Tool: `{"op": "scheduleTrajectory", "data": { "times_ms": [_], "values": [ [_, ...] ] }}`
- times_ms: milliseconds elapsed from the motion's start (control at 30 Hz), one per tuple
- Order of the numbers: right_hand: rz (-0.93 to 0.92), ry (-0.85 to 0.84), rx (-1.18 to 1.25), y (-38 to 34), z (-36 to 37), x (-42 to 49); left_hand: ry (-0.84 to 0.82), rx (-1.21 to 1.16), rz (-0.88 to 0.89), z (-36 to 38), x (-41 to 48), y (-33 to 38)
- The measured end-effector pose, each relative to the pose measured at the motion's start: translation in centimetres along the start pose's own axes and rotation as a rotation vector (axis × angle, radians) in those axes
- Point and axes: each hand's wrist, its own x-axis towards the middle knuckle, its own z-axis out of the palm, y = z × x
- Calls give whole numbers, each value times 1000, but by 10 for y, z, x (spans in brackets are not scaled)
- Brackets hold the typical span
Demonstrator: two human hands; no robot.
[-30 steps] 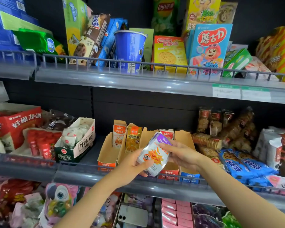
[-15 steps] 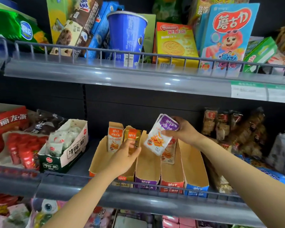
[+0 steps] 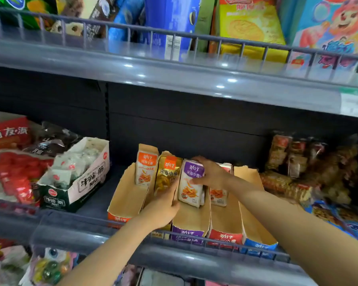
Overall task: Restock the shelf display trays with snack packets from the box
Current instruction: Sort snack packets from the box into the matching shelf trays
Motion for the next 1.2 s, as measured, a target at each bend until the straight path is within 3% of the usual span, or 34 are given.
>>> {"op": "scheduleTrajectory", "data": {
  "times_ms": [167,433,800,1000,1200],
  "values": [
    [-34,86,-259,10,5,3,-29,-6,15,-4,-6,7],
    [-82,195,-428,6,0,10,-25,-17,3,-1,-3,4],
    [-42,196,-133,0,-9,-20,52,56,55,-7,-16,5],
    [-83,102,100,-17,-6,-102,134,54,157,-11,-77,18],
    [-185,-48,160,-20,43,-209,77,154,168,26,-155,-11]
  ]
}}
